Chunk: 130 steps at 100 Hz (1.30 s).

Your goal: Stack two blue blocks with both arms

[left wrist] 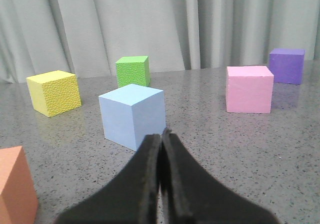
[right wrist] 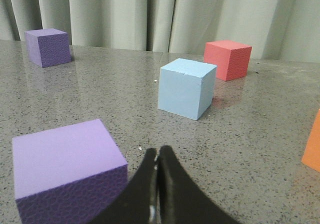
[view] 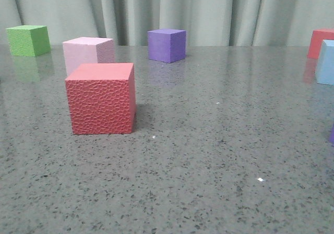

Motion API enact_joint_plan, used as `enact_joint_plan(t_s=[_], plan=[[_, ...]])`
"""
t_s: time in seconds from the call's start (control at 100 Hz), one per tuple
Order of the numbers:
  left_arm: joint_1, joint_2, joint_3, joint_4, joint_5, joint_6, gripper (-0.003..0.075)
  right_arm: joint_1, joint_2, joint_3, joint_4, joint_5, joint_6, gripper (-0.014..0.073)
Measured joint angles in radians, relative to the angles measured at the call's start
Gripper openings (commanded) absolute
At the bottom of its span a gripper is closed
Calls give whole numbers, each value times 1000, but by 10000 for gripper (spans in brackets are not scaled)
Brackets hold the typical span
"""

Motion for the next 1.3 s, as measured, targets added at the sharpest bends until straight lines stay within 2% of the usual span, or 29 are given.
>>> enact_joint_plan(t_s=[0.9,1.05,1.19,1.3], plan=[[0,0,0,0,-2,0,-19,0,0,0,0,-2,0,-122],[0,0,-1,-64,10,0,-19,0,0,-3,3,-19,0,-122],[0,0,-54,-118,97,0,-19,0,0,-82,77,40,0,-122],[0,41,-168,-145,171,0,-19,0,15,-202,103,161,0,-122]])
